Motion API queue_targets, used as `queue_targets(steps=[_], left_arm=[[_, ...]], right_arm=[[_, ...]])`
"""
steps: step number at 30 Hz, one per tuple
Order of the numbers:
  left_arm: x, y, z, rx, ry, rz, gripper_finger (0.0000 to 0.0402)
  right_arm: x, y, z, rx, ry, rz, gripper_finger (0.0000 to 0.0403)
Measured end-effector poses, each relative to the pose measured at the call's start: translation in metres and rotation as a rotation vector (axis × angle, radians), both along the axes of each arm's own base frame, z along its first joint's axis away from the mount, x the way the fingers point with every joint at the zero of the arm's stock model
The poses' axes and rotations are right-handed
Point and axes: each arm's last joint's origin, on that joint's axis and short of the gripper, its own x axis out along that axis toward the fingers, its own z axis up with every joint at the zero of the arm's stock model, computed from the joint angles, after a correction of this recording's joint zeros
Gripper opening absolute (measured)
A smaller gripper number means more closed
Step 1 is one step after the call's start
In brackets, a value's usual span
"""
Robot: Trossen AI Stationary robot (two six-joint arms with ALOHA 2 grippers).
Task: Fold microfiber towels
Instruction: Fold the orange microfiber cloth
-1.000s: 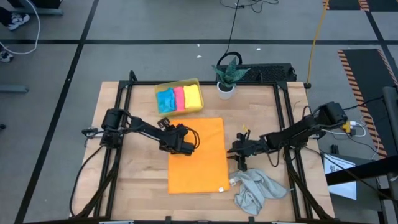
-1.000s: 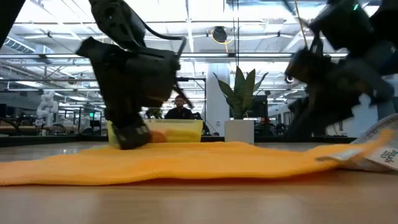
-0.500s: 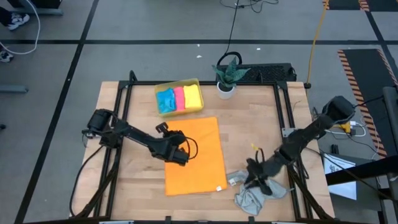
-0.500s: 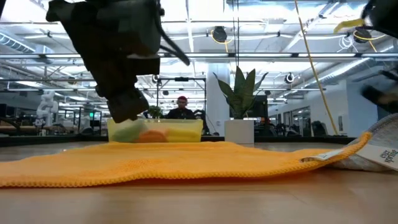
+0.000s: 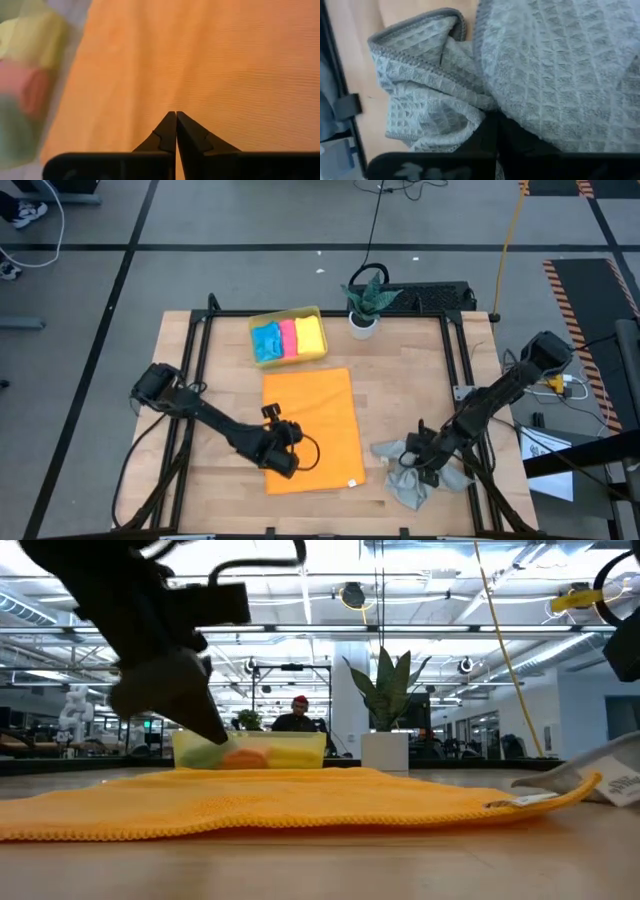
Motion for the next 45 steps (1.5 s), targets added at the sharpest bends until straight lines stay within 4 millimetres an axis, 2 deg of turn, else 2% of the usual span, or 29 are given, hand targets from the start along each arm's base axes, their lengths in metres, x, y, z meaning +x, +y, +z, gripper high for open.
queue_targets(steps=[5,9,13,15,20,25,30,33,37,40,45], left_arm=[[-0.006,-0.027,0.006,-0.009,-0.015,-0.117,0.0017],[-0.011,-0.049,0.013,-0.032,0.033,-0.273,0.0004],[-0.020,-0.071,0.016,-0.122,0.109,-0.457,0.0015],[-0.026,-0.081,0.016,-0.168,0.138,-0.541,0.0028],[-0.035,-0.105,0.019,-0.237,0.105,-0.679,0.0070],[-0.042,-0.123,0.022,-0.285,0.044,-0.742,0.0135],[-0.051,-0.129,0.021,-0.307,0.066,-0.748,0.0199],[-0.055,-0.127,0.015,-0.282,0.121,-0.724,0.0221],[-0.056,-0.128,0.001,-0.293,0.193,-0.716,0.0212],[-0.056,-0.128,-0.010,-0.298,0.234,-0.696,0.0182],[-0.058,-0.126,-0.013,-0.284,0.263,-0.640,0.0132]], right_arm=[[-0.003,-0.005,0.022,-0.015,-0.096,0.028,0.0001],[0.010,0.002,0.059,-0.005,-0.404,0.114,0.0000],[0.023,0.011,0.079,-0.001,-0.719,0.280,0.0000],[0.028,0.016,0.084,-0.004,-0.823,0.346,0.0004],[0.047,0.027,0.078,-0.045,-0.950,0.399,0.0032],[0.063,0.036,0.058,-0.075,-0.941,0.444,0.0080],[0.081,0.049,0.056,-0.161,-0.943,0.535,0.0118],[0.090,0.055,0.053,-0.246,-0.906,0.631,0.0126],[0.099,0.061,0.045,-0.361,-0.885,0.694,0.0124],[0.103,0.063,0.039,-0.409,-0.878,0.749,0.0119],[0.106,0.065,0.024,-0.465,-0.848,0.833,0.0116]])
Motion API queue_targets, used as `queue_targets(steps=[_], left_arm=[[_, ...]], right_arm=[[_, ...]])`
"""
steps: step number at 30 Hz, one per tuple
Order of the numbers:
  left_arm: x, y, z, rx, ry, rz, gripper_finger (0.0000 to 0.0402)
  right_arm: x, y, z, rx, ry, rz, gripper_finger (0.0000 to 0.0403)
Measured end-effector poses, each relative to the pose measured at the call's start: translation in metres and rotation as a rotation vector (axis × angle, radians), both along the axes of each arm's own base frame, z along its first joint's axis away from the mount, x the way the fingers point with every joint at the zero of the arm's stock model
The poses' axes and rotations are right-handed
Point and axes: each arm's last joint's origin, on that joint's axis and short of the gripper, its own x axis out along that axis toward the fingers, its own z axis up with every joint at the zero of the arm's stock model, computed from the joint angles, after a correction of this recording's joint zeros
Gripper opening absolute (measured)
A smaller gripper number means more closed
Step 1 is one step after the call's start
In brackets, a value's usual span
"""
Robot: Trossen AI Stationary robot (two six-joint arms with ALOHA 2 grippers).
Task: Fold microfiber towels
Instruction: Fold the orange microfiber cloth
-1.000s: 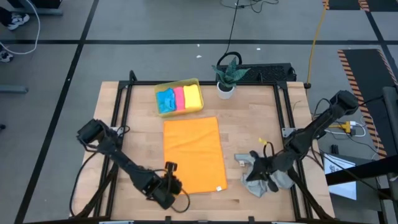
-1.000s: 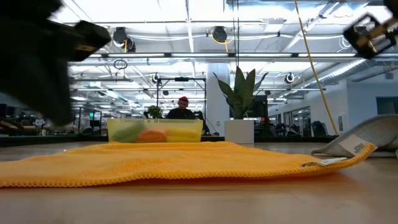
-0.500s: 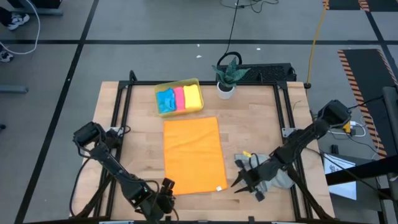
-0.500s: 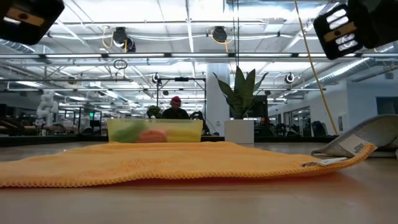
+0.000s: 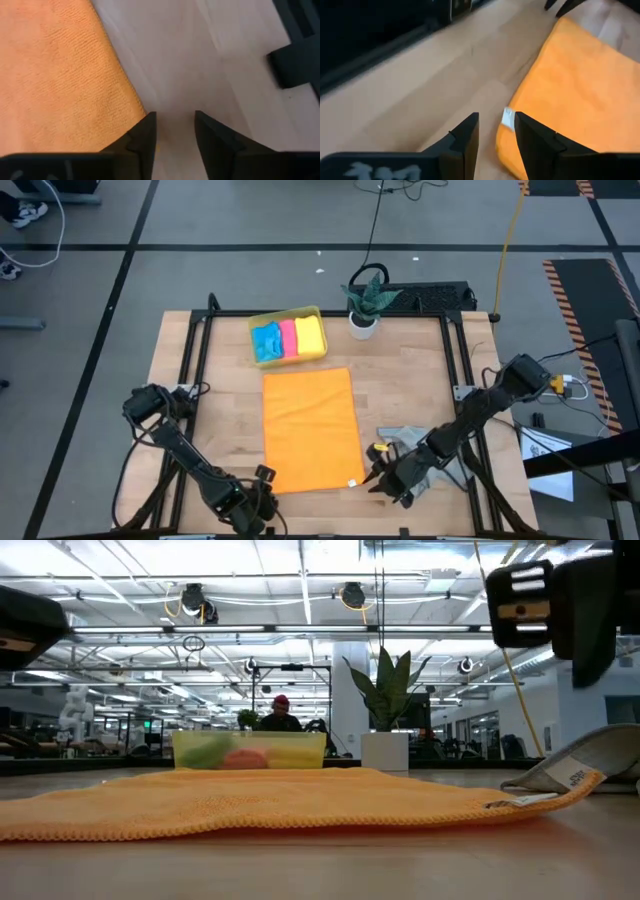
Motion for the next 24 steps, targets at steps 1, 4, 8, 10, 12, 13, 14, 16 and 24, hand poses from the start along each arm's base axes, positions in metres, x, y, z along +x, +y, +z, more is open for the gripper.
queue_targets(steps=[1,4,8,10,12,13,14,16,24], left_arm=[[0.000,0.001,0.000,0.010,-0.001,0.006,0.0124],[0.001,0.003,-0.001,0.023,0.003,0.009,0.0101],[0.002,0.006,-0.002,0.034,0.011,0.018,0.0072],[0.003,0.008,-0.002,0.040,0.009,0.024,0.0058],[0.004,0.009,-0.002,0.043,0.010,0.028,0.0043],[0.004,0.010,-0.002,0.045,0.010,0.030,0.0035],[0.005,0.010,-0.002,0.046,0.010,0.032,0.0027],[0.005,0.010,-0.002,0.051,0.008,0.034,0.0010],[0.003,0.015,0.004,0.054,0.001,0.083,0.0003]], right_arm=[[0.001,0.000,-0.004,-0.017,0.007,0.003,0.0116],[0.006,-0.003,-0.016,-0.053,0.024,0.004,0.0116],[0.012,-0.007,-0.031,-0.100,0.050,-0.004,0.0116],[0.015,-0.009,-0.036,-0.134,0.074,-0.020,0.0115],[0.017,-0.008,-0.036,-0.170,0.088,-0.042,0.0108],[0.017,-0.008,-0.037,-0.189,0.090,-0.056,0.0101],[0.018,-0.008,-0.037,-0.201,0.095,-0.063,0.0092],[0.019,-0.008,-0.036,-0.214,0.091,-0.077,0.0067],[0.020,-0.008,-0.035,-0.195,0.098,-0.101,0.0010]])
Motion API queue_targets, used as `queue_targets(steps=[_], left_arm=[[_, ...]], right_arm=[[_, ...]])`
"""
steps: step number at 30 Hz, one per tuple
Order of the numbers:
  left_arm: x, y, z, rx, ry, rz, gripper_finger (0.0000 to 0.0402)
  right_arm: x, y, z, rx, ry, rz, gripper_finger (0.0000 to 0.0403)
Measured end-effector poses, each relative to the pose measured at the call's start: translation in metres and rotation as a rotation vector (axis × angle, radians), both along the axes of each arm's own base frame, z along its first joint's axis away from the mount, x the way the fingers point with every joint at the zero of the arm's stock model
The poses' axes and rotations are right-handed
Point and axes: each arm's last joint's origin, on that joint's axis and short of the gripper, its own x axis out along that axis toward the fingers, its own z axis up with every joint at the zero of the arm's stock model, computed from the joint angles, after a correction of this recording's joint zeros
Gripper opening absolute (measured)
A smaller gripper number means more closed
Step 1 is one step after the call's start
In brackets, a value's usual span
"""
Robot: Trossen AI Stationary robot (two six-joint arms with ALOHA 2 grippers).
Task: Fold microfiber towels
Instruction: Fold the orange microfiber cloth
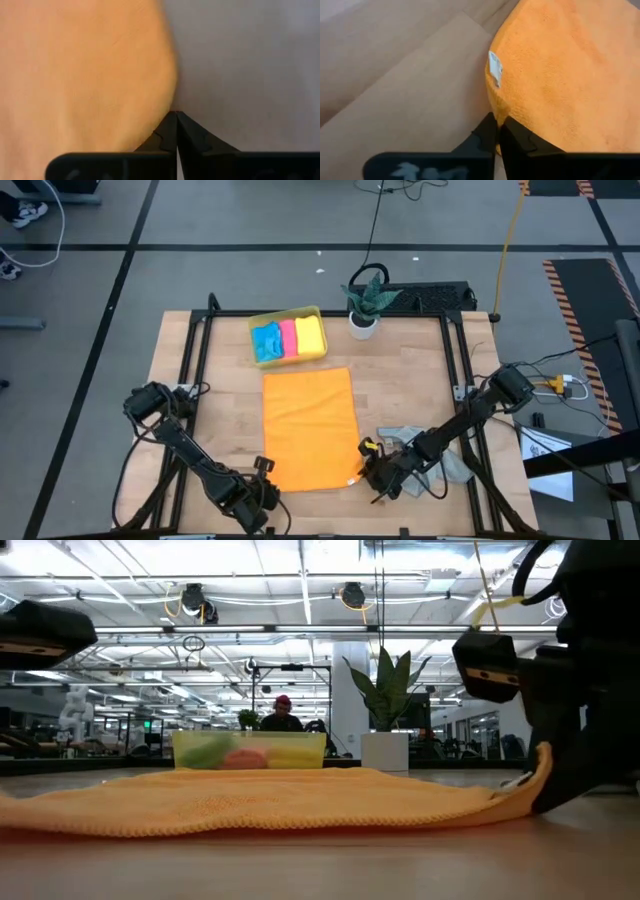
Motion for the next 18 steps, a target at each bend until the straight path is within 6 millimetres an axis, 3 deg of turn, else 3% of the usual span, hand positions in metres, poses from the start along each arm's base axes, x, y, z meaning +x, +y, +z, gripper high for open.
queue_targets(steps=[6,18], left_arm=[[0.000,-0.001,0.018,-0.056,-0.041,-0.037,0.0035],[-0.001,-0.002,0.016,-0.009,-0.073,-0.071,0.0194]], right_arm=[[0.000,0.000,0.000,0.009,0.006,-0.008,0.0002],[-0.001,-0.001,-0.001,0.017,0.021,-0.025,0.0001]])
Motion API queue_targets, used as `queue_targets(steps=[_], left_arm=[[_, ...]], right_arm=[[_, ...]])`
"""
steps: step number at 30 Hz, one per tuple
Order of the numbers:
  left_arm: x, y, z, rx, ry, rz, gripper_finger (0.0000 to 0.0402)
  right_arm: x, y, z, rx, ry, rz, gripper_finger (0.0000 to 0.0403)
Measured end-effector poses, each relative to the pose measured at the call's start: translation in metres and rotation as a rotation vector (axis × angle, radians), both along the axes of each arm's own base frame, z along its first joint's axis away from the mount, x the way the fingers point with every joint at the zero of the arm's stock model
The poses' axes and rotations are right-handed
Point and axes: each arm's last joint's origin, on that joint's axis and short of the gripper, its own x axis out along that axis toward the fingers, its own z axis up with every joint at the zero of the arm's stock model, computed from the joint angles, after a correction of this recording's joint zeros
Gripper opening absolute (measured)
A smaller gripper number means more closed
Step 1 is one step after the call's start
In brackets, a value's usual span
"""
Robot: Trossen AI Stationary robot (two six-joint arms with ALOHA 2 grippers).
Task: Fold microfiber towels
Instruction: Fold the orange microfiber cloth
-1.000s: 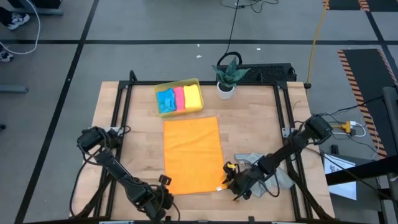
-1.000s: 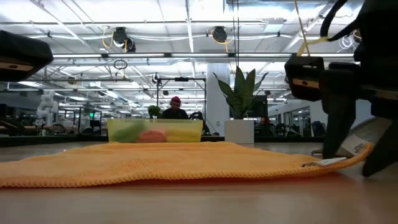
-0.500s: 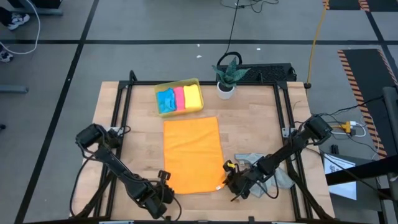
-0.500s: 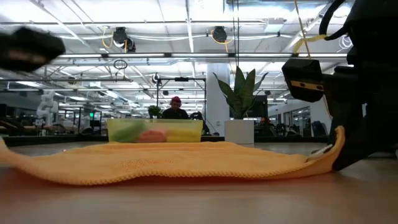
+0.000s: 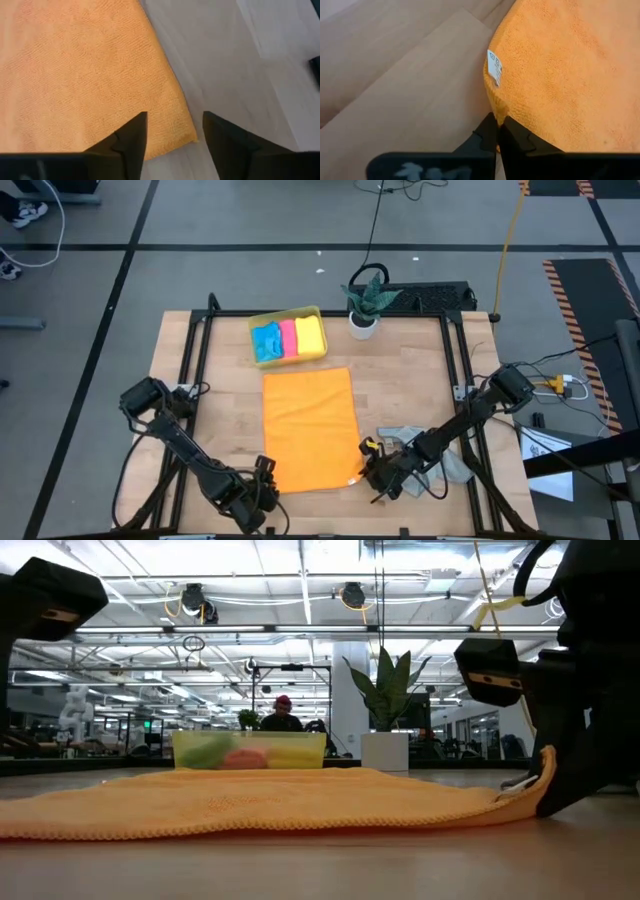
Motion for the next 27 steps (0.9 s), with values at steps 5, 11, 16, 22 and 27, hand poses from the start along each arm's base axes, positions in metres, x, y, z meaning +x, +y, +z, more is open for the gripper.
queue_targets(steps=[5,11,16,22,27], left_arm=[[-0.001,0.000,-0.013,0.010,0.046,-0.010,0.0189],[0.002,-0.002,-0.021,-0.001,0.070,-0.014,0.0136],[0.002,-0.002,-0.021,-0.021,0.085,-0.020,0.0072],[0.006,-0.005,-0.014,-0.066,0.093,-0.016,0.0010],[0.021,-0.019,0.031,-0.170,-0.025,-0.049,0.0004]], right_arm=[[0.000,0.000,0.000,0.002,0.001,-0.002,0.0001],[0.000,0.000,0.000,0.001,0.004,-0.002,0.0001],[-0.004,0.001,0.011,0.021,-0.006,-0.003,0.0001],[-0.011,0.008,0.040,0.152,-0.060,0.011,0.0001],[-0.017,0.019,0.059,0.382,-0.046,0.095,0.0001]])
